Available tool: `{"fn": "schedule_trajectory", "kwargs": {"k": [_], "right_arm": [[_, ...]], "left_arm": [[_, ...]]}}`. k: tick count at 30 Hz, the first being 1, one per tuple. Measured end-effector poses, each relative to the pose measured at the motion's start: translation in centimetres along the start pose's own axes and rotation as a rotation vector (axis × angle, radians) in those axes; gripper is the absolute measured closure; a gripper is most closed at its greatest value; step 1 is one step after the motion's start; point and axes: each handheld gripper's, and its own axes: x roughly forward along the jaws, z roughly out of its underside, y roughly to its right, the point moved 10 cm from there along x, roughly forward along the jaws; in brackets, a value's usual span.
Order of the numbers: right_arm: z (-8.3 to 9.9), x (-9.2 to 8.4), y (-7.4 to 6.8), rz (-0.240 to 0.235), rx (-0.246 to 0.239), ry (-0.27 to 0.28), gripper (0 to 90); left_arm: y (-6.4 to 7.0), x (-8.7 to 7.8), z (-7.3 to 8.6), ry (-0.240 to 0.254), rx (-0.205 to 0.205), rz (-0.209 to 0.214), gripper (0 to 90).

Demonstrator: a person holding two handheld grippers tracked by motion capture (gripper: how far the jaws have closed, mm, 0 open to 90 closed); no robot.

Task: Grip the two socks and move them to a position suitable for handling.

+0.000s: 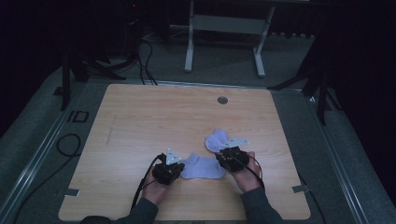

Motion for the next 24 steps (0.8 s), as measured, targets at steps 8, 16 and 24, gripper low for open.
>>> {"fn": "schedule_trajectory", "kwargs": {"k": [8, 16, 24], "right_arm": [[-1.9, 2.1, 0.0, -0.011, -0.031, -0.039, 73.5], [-3.0, 4.0, -0.2, -0.019, -0.074, -0.110, 84.7], [-2.8, 5.5, 0.1, -0.018, -0.070, -0.175, 76.8]], "left_arm": [[0.1, 0.0, 0.0, 0.000, 0.016, -0.015, 90.0], [0.1, 0.0, 0.0, 0.002, 0.019, -0.016, 90.0], [0.1, 0.0, 0.0, 0.002, 0.020, -0.014, 90.0]]}}
